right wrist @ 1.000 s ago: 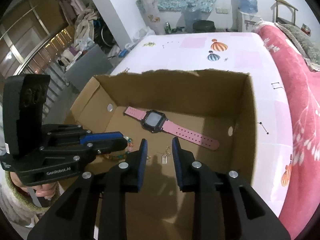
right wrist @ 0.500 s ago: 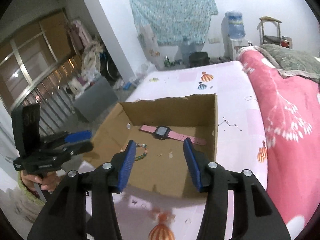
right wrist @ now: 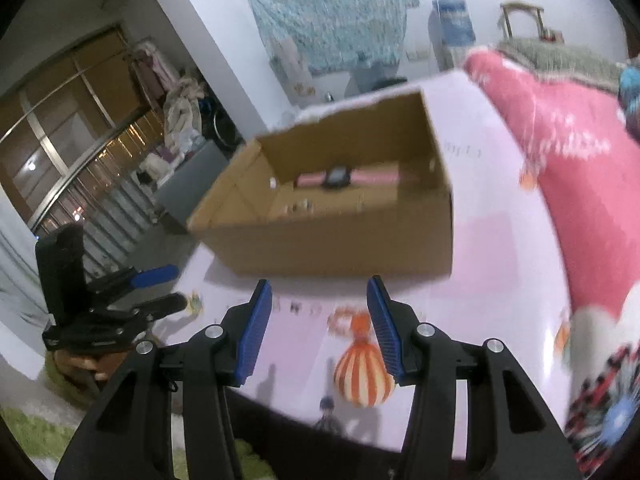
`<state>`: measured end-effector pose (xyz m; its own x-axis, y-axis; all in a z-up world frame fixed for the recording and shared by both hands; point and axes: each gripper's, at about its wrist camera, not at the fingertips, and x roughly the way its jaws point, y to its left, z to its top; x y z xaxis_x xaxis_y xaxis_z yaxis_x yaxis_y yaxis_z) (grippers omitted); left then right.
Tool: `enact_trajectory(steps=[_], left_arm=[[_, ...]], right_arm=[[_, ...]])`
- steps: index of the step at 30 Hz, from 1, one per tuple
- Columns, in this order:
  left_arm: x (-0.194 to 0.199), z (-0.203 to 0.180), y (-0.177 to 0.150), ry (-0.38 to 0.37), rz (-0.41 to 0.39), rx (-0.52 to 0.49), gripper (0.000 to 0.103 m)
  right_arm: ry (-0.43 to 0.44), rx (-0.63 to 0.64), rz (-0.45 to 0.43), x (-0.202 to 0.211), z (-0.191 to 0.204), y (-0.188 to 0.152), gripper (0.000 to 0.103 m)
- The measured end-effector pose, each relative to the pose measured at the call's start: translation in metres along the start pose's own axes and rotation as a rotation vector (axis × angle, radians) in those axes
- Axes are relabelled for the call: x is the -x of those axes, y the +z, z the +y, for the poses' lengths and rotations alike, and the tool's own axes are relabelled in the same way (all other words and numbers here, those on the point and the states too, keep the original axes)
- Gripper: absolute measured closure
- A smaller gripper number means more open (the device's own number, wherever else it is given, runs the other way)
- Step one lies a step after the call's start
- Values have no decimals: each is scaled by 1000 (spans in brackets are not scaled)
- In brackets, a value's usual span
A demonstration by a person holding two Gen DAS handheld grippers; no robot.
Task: Organize jewelry
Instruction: 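Move the left tool back to the table and close it on the gold abacus charm, then lift the abacus charm with the left tool while the right tool closes on the gold ring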
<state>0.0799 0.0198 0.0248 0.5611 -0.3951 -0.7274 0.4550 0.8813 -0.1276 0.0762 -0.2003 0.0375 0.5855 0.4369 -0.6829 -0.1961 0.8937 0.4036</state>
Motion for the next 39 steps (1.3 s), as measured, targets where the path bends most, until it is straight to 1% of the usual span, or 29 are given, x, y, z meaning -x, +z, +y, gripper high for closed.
enact_trajectory(steps=[3, 5, 7, 8, 10, 12, 13, 15, 16, 18, 24, 28, 29, 30, 33, 36, 39], left_arm=[[-16, 0, -11, 9, 14, 6, 36], [-24, 0, -17, 25, 17, -4, 36], [-35, 0, -21, 53, 24, -34, 40], [-39, -1, -23, 64, 29, -45, 43], [-47, -2, -26, 79, 39, -72, 45], [-57, -4, -26, 84, 53, -96, 52], [-60, -5, -27, 85, 57, -107, 53], [-68, -6, -26, 88, 68, -134, 60], [-70, -6, -26, 87, 70, -142, 61], [-76, -7, -23, 85, 78, -160, 67], [-93, -4, -16, 69, 107, -203, 78], [-97, -4, -12, 39, 107, -248, 78], [-98, -4, -12, 25, 109, -255, 81], [-98, -4, -11, 11, 112, -256, 85], [-98, -3, -10, -23, 135, -253, 92], [-97, -2, -11, -40, 161, -235, 93], [-94, -1, -10, -66, 193, -196, 93]], right_arm=[[-39, -35, 46, -15, -6, -14, 54], [-22, -90, 76, -25, -13, -22, 55], [-15, -123, 103, -37, -16, -29, 63], [-10, -127, 115, -43, -15, -32, 64], [6, -119, 130, -56, -8, -35, 68], [19, -94, 146, -66, -1, -35, 70], [19, -80, 151, -71, 3, -36, 70], [27, -59, 166, -80, 10, -35, 70], [31, -54, 170, -83, 13, -34, 70], [39, -48, 177, -89, 15, -33, 70], [52, -52, 184, -97, 14, -30, 70], [57, -66, 188, -100, 9, -31, 70], [58, -69, 189, -100, 7, -33, 70], [60, -73, 192, -102, 6, -32, 70], [63, -80, 195, -103, 5, -34, 70], [66, -87, 193, -100, 3, -33, 70], [69, -94, 192, -100, 1, -33, 70]])
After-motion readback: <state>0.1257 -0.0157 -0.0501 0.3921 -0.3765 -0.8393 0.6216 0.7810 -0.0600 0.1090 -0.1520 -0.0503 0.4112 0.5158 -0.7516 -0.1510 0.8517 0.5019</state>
